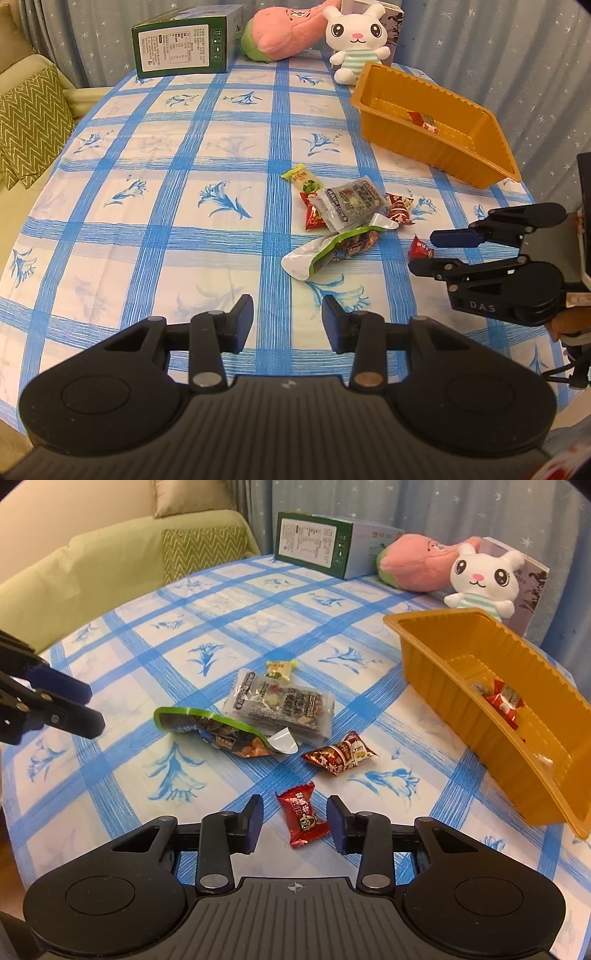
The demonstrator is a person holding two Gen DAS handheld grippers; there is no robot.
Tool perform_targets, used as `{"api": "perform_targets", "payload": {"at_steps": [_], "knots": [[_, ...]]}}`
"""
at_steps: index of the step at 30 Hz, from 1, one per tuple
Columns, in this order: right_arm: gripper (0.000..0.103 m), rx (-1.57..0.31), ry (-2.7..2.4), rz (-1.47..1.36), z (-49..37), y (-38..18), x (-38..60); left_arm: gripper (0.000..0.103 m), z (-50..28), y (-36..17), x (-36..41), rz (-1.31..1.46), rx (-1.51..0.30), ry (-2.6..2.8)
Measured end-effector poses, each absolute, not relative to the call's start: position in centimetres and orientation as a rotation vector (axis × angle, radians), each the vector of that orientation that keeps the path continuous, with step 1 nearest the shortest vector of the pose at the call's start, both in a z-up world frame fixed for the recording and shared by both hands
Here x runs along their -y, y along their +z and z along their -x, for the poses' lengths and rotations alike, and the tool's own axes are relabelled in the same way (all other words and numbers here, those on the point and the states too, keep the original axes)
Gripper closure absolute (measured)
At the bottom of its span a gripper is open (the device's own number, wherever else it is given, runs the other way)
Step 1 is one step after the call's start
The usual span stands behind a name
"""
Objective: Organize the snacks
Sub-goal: 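Grasp the small red candy packet with the right gripper, then grasp the dark clear-wrapped snack bag with the left gripper while the right holds its candy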
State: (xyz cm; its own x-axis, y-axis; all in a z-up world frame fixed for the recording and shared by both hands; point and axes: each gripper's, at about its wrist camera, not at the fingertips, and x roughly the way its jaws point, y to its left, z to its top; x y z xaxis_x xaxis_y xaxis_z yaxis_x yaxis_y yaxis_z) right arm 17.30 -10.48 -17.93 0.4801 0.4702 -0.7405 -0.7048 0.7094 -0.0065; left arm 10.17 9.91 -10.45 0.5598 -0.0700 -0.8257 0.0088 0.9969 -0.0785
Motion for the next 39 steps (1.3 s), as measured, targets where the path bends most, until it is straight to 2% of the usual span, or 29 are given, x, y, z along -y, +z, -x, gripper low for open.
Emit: {"api": "perform_targets", "payload": {"at_steps": [6, 8, 9, 22, 39], "knots": [[0.071, -0.792, 0.732, 0.357, -17.7, -18.7, 10.1, 0.066, -10.8, -10.5, -10.0, 0.053, -0.969, -0.072], [0.078, -0.793, 0.731, 0.355, -17.8, -18.8, 10.1, 0.066, -11.2, -10.4, -9.7, 0.046, -0.966, -0.085], [0.086, -0.795, 0.730, 0.353, -17.8, -18.9, 10.2, 0.066, -11.4, -10.3, -9.5, 0.039, -0.963, -0.091], [0.087, -0.804, 0.574, 0.117, -18.4, -16.0, 15.6, 0.066, -16.2, -9.9, -6.7, -0.119, -0.922, -0.226], [0.087, -0.843, 0.289, -0.176, -17.1, -14.7, 25.7, 0.064, -22.9, -13.0, -3.1, -0.364, -0.971, -0.402]]}}
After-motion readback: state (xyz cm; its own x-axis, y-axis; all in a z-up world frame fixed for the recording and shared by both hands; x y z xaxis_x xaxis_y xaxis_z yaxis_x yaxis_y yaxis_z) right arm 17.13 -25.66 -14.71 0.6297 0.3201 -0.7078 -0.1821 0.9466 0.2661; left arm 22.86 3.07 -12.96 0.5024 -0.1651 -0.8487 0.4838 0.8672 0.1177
